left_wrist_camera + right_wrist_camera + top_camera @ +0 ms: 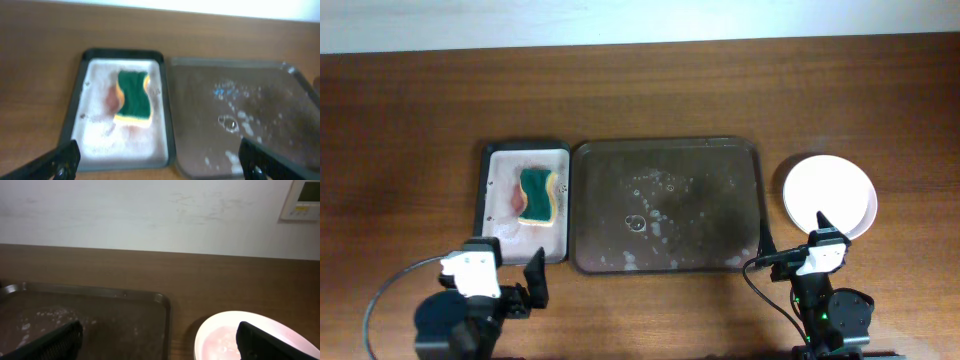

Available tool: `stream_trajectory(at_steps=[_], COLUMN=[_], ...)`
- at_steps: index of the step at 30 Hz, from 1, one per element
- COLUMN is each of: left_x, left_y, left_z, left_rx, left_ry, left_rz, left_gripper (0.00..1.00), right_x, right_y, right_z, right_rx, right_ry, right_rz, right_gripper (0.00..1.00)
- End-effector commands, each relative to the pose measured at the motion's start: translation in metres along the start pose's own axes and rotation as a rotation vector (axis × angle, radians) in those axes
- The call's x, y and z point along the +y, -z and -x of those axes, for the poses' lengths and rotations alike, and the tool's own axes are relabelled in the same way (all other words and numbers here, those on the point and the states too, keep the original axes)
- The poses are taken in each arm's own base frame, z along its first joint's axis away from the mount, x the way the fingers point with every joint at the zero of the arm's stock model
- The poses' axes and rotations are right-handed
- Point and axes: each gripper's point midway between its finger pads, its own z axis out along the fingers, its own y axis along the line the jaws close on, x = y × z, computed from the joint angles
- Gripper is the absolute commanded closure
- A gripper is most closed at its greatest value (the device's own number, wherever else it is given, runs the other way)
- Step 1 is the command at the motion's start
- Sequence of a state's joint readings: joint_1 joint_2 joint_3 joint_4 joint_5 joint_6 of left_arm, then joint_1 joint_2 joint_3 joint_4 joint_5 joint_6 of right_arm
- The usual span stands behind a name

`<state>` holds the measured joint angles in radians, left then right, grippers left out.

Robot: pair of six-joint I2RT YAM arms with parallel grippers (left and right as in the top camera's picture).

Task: Clean dirty plates on tray and stack at the side

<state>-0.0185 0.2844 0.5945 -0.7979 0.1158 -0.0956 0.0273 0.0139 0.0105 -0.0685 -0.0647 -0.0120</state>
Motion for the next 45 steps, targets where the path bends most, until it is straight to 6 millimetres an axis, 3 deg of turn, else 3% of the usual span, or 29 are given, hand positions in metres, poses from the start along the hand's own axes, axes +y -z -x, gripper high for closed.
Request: stream_trajectory(at_steps=[1,6,10,12,16,45], left_x=[-0.003,-0.002,-0.001,-0.002,0.003,0.004], left_y=[-0.022,-0.042,-0.046,-0.048,-0.063,-0.063], left_z=[-0.010,-0.010,0.013,0.010,-0.019,-0.019], left_rx=[-0.133,-0.322,-0.551,-0.550,-0.411,-0.415], left_ry=[-0.049,-0.031,-0.102,-0.191,-0.193,-0.194], left_rz=[-0.034,-0.062,-0.055,-0.038,-0.023,-0.022], left_gripper=[0.01,0.01,0.01,0.01,0.01,0.01], right_x=[-0.001,-0.001,-0.001,-0.001,-0.001,-0.001], right_y=[0.000,0.000,0.000,0.000,0.000,0.000], right_z=[-0.002,-0.002,-0.002,-0.002,-0.002,-0.002], right_rx=[0.001,0.001,0.001,0.001,0.001,0.001], right_ry=[0.008,0.008,0.008,0.008,0.008,0.008], right_rz=[-0.006,-0.006,-0.006,-0.006,-0.006,-0.006], right_gripper=[0.01,0.01,0.01,0.01,0.01,0.01])
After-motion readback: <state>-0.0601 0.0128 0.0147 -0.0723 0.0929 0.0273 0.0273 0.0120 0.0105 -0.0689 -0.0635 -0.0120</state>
